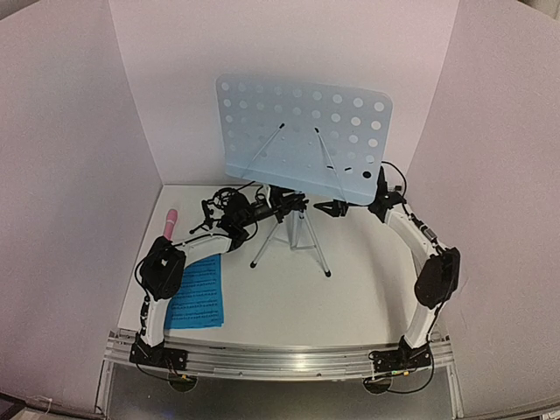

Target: Pack up the instrument practice props

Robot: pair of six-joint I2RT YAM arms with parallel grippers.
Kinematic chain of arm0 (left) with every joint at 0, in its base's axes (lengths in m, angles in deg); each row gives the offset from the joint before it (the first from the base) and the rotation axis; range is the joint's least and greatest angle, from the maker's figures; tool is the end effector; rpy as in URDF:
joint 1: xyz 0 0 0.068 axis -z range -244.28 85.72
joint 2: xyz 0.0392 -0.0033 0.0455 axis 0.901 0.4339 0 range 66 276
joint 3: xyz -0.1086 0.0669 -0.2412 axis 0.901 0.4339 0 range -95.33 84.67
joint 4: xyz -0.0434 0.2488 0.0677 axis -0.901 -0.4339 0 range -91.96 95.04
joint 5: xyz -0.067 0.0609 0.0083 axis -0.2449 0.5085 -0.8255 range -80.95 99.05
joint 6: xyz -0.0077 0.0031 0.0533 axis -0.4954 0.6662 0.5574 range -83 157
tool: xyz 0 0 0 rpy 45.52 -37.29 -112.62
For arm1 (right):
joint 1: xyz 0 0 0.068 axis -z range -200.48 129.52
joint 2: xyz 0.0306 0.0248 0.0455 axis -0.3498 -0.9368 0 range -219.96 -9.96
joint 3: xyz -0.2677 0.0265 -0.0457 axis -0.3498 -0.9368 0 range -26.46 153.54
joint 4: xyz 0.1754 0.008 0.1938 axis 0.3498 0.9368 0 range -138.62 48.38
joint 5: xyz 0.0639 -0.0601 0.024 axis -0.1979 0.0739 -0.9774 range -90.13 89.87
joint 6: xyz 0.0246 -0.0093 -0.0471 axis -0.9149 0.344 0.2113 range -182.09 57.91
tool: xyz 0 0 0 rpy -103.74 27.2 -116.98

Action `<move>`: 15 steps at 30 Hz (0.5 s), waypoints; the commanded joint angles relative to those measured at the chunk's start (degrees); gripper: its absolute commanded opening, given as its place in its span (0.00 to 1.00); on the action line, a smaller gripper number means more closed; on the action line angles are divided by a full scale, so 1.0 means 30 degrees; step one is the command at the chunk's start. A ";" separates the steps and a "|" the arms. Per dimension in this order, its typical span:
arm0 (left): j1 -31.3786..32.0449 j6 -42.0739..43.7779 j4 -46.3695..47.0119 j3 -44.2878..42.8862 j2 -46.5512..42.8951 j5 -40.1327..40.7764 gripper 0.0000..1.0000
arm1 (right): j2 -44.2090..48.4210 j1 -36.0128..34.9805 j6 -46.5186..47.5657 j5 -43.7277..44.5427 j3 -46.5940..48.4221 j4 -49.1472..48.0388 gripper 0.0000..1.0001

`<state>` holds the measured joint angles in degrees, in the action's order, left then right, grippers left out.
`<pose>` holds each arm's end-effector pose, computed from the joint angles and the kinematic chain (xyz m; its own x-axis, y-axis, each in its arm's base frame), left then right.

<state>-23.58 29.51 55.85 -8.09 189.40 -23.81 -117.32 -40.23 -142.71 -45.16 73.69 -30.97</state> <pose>0.3696 -0.3435 0.2965 0.1375 -0.2628 -0.9550 0.9600 0.2728 0.0632 0.4050 0.1723 0.3527 -0.8962 0.4190 0.1455 0.2529 0.2133 0.9437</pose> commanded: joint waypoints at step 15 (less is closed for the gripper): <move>0.0065 0.0752 -0.0524 -0.0861 -0.0700 -0.1441 0.00 | -0.0948 -0.0767 -0.1424 -0.0994 0.0676 -0.0433 0.38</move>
<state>-23.60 29.51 55.21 -8.32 189.40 -23.79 -120.35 -42.06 -147.54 -47.94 76.17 -31.08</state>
